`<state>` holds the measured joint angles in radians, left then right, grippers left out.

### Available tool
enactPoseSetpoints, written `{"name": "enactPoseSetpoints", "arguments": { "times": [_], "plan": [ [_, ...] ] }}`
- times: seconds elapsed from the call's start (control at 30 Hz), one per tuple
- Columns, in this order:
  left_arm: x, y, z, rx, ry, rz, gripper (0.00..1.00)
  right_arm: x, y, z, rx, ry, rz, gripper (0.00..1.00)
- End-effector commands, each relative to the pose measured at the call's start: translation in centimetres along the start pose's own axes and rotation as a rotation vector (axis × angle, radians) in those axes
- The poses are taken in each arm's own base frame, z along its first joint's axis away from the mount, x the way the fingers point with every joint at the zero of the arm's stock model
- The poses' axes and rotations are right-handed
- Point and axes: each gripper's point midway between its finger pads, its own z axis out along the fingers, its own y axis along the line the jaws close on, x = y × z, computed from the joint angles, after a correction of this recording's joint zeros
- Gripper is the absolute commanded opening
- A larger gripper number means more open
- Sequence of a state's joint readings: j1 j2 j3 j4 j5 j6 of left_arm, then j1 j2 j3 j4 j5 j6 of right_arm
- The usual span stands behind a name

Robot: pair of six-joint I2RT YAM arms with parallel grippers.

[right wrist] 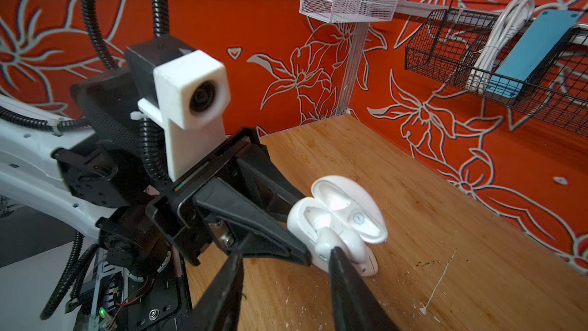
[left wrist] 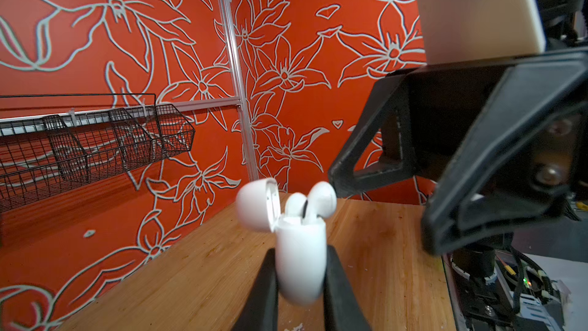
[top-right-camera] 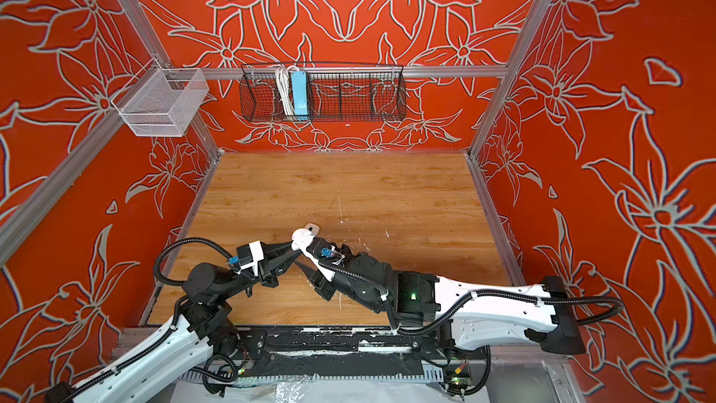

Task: Insert the wireless bluetooth earbuds into the charging case
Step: 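Press the earbud down into the case with the right gripper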

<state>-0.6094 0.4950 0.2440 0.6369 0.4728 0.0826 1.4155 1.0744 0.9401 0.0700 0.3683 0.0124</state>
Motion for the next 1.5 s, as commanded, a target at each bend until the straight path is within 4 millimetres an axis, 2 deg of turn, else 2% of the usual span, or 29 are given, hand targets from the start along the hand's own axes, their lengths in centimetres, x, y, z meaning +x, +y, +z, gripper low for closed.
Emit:
{"name": "enactPoseSetpoints", "arguments": {
  "times": [0.0, 0.23, 0.43, 0.7, 0.83, 1.0, 1.17, 1.3, 1.47],
  "plan": [
    [-2.6, -0.5, 0.0, 0.028, -0.071, 0.044, 0.0, -1.5, -0.8, -0.3, 0.04, -0.026, -0.007, 0.46],
    [-2.6, -0.6, 0.0, 0.031, -0.071, 0.041, 0.0, -1.7, -1.3, -0.7, 0.062, -0.033, -0.006, 0.47],
    [-2.6, -0.6, 0.1, 0.035, -0.071, 0.038, 0.0, -2.0, -0.1, -0.1, 0.009, -0.035, -0.006, 0.47],
    [-2.6, -0.2, 0.1, 0.007, -0.069, 0.037, 0.0, -1.9, 1.0, 0.6, -0.037, -0.025, 0.017, 0.38],
    [-2.6, 0.1, -0.1, -0.014, -0.074, 0.039, 0.0, -1.6, 1.3, 1.0, -0.048, -0.016, 0.038, 0.37],
    [-2.6, 0.1, -0.2, -0.019, -0.078, 0.039, 0.0, -1.6, 0.8, 1.0, -0.017, -0.014, 0.061, 0.37],
    [-2.4, 0.7, -0.2, -0.049, -0.075, 0.041, 0.0, -1.7, 0.7, 1.4, -0.001, -0.02, 0.142, 0.27],
    [-2.1, 1.3, -0.2, -0.087, -0.068, 0.048, 0.0, -1.3, 0.2, 2.0, 0.042, -0.022, 0.232, 0.25],
    [-1.5, 2.0, -0.1, -0.127, -0.049, 0.06, 0.0, -1.6, 0.8, 2.6, 0.024, -0.033, 0.304, 0.27]
  ]
}}
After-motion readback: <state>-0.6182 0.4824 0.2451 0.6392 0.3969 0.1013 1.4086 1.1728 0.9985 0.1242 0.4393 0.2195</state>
